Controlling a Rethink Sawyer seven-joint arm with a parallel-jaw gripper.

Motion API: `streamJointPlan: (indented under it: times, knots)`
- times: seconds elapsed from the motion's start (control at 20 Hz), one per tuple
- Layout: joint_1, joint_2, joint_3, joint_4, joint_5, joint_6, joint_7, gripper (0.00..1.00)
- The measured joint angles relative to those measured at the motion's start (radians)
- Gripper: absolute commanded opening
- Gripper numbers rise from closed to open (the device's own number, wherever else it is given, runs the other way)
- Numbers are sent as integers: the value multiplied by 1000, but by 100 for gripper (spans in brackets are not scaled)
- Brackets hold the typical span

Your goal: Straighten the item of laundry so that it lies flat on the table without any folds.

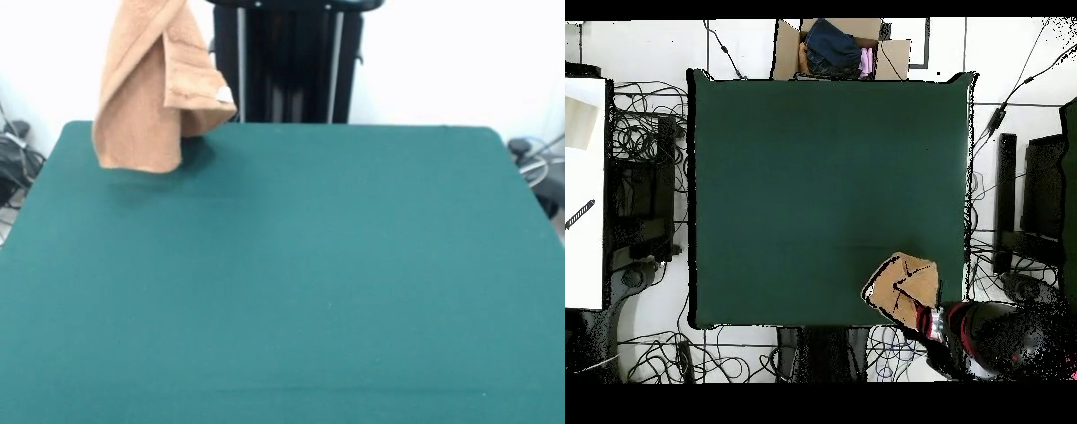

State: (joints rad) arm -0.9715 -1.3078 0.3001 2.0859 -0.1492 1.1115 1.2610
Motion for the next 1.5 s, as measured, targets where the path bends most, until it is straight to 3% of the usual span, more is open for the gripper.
streamJointPlan:
  times: [0.85, 1.5]
  knots:
    - [-6, 11, 0, 48, 0, -36, 0, 0]
    - [42, 60, 0, 109, 1, -129, 0, 0]
